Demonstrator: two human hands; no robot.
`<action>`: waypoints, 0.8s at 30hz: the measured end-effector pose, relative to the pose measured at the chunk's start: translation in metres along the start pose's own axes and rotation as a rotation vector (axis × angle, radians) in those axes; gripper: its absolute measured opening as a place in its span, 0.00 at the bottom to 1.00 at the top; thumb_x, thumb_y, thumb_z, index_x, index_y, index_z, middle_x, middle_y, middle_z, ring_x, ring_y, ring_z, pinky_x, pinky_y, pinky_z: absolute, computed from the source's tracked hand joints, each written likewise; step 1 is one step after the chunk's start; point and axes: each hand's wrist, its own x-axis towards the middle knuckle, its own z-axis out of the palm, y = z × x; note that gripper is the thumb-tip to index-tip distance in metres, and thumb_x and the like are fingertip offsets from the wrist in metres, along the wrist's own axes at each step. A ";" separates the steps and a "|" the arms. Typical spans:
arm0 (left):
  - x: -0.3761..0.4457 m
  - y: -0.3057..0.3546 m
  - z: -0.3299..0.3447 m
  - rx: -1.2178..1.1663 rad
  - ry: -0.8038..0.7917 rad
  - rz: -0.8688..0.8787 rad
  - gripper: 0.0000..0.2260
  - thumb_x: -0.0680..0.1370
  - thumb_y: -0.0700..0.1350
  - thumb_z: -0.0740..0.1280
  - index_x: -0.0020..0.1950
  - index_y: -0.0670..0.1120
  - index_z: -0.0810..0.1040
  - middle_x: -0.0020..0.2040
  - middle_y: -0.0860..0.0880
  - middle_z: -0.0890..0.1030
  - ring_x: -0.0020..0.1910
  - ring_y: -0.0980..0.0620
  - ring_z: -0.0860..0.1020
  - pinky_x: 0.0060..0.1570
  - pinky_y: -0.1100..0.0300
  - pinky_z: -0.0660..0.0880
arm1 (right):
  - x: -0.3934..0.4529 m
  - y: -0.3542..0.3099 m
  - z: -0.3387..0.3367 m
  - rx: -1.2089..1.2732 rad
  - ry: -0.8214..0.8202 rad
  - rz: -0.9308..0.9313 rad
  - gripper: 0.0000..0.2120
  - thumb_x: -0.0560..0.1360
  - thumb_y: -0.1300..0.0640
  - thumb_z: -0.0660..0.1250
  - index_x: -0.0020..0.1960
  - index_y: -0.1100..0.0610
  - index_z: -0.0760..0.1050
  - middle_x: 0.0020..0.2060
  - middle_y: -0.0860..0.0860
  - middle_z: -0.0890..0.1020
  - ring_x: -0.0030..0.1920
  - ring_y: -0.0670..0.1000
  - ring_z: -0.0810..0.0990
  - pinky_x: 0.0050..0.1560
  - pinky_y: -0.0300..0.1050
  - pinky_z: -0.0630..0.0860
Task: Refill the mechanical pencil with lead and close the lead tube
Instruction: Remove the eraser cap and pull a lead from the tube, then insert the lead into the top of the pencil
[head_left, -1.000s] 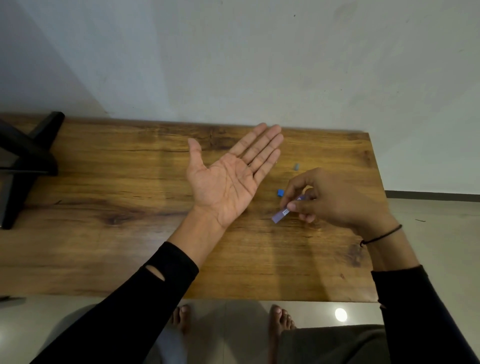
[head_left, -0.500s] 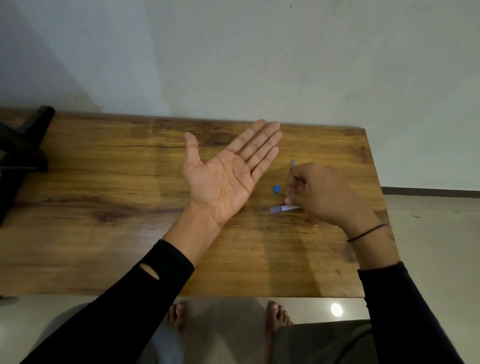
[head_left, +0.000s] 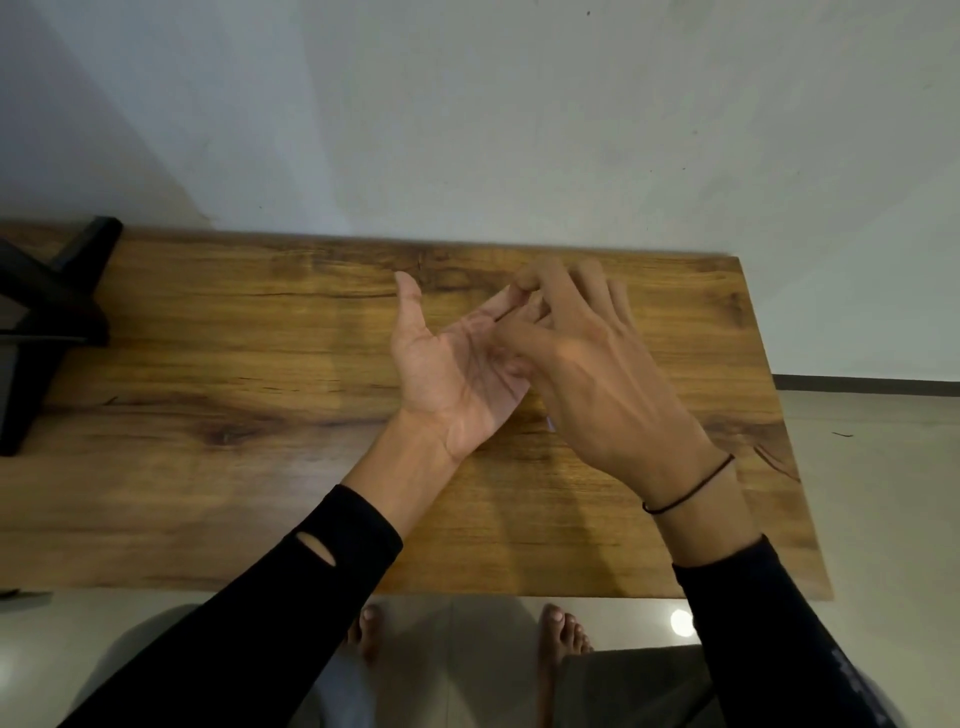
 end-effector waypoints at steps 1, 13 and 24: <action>-0.001 0.000 0.000 0.002 0.009 -0.007 0.53 0.76 0.81 0.48 0.71 0.35 0.78 0.84 0.34 0.64 0.62 0.44 0.68 0.52 0.57 0.62 | 0.000 0.000 0.001 -0.015 -0.006 0.002 0.09 0.80 0.64 0.65 0.53 0.55 0.83 0.61 0.59 0.77 0.57 0.63 0.73 0.53 0.59 0.69; 0.000 0.001 0.000 0.052 0.040 -0.102 0.50 0.76 0.81 0.48 0.54 0.38 0.89 0.52 0.41 0.83 0.46 0.50 0.74 0.46 0.60 0.68 | 0.001 -0.001 0.004 -0.017 -0.066 0.008 0.05 0.79 0.61 0.66 0.49 0.55 0.80 0.58 0.57 0.76 0.58 0.62 0.73 0.52 0.61 0.68; 0.013 0.020 -0.001 1.380 0.316 0.523 0.12 0.84 0.50 0.70 0.63 0.45 0.85 0.54 0.51 0.88 0.52 0.61 0.84 0.54 0.65 0.78 | 0.000 0.039 -0.003 0.950 0.460 0.446 0.04 0.80 0.66 0.73 0.51 0.65 0.79 0.44 0.56 0.83 0.43 0.52 0.78 0.42 0.49 0.74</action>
